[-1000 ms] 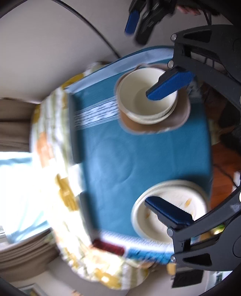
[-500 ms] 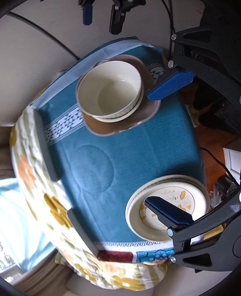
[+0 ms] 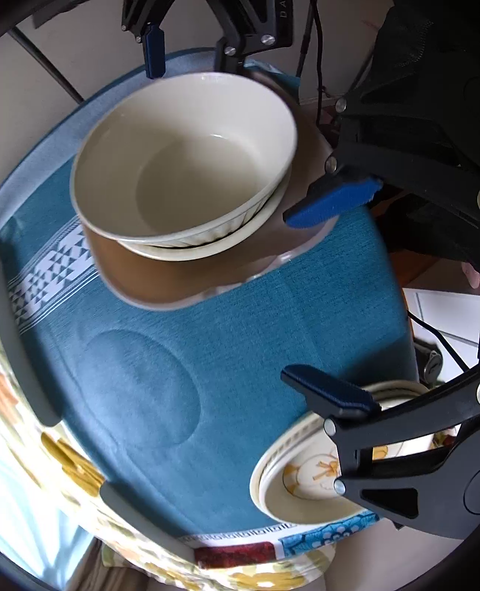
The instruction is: Organize plates and bowls
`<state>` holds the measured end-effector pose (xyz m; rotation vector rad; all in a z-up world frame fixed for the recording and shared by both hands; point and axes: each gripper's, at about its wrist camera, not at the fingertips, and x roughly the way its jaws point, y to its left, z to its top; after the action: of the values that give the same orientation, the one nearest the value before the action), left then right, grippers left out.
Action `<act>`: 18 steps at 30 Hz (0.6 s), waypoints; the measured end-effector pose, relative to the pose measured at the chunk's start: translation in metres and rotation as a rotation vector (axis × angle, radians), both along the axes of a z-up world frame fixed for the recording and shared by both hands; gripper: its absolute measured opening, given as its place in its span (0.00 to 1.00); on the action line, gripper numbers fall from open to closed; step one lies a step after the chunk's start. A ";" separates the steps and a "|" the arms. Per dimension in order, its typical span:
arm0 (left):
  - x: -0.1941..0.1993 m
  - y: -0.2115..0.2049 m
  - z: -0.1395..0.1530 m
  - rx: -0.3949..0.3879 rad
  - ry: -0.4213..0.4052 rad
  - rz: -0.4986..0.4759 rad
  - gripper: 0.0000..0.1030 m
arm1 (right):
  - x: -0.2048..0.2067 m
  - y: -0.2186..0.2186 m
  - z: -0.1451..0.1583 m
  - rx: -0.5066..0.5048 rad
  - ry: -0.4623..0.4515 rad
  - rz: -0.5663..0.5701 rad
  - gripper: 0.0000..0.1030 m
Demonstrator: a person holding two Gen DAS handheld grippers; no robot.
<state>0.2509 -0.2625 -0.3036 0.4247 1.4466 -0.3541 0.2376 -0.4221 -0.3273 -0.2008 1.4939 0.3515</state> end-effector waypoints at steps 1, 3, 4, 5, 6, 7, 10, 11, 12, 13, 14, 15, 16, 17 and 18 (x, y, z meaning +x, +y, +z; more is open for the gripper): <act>0.001 -0.002 -0.005 -0.015 0.012 0.002 0.63 | 0.001 0.001 -0.004 0.009 0.010 -0.005 0.60; 0.001 -0.004 -0.012 -0.034 0.030 0.006 0.53 | 0.002 0.001 -0.010 0.023 0.018 -0.008 0.57; 0.001 -0.006 -0.015 -0.047 0.037 0.007 0.49 | 0.003 0.003 -0.013 0.025 0.015 -0.004 0.55; 0.001 -0.007 -0.018 -0.063 0.048 0.006 0.42 | 0.003 0.004 -0.014 0.027 0.009 0.001 0.55; 0.001 -0.009 -0.020 -0.075 0.055 0.007 0.35 | 0.002 0.006 -0.017 0.022 -0.002 0.011 0.55; 0.001 -0.010 -0.022 -0.085 0.058 0.012 0.34 | 0.001 0.007 -0.019 0.017 -0.018 0.016 0.55; 0.002 -0.013 -0.028 -0.098 0.049 0.024 0.29 | -0.003 0.007 -0.024 0.050 -0.050 0.019 0.50; 0.001 -0.014 -0.030 -0.106 0.046 0.022 0.25 | -0.004 0.006 -0.026 0.088 -0.049 0.013 0.46; -0.001 -0.016 -0.030 -0.118 0.044 0.016 0.22 | -0.005 0.006 -0.026 0.116 -0.047 0.012 0.37; -0.003 -0.019 -0.031 -0.128 0.040 0.002 0.20 | -0.006 0.007 -0.026 0.124 -0.058 0.020 0.32; -0.005 -0.022 -0.031 -0.126 0.031 -0.007 0.18 | -0.006 0.010 -0.026 0.122 -0.068 0.033 0.30; -0.008 -0.025 -0.030 -0.119 0.014 -0.018 0.18 | -0.007 0.013 -0.026 0.130 -0.072 0.051 0.23; -0.009 -0.026 -0.030 -0.116 0.003 -0.024 0.18 | -0.008 0.015 -0.026 0.146 -0.070 0.063 0.17; -0.008 -0.026 -0.030 -0.121 0.000 -0.019 0.18 | -0.008 0.016 -0.026 0.140 -0.078 0.065 0.17; -0.008 -0.025 -0.030 -0.130 0.000 -0.013 0.18 | -0.008 0.015 -0.026 0.147 -0.080 0.058 0.17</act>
<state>0.2431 -0.2875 -0.3341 0.3288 1.4122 -0.4554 0.2296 -0.4068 -0.3538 -0.1394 1.3795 0.4928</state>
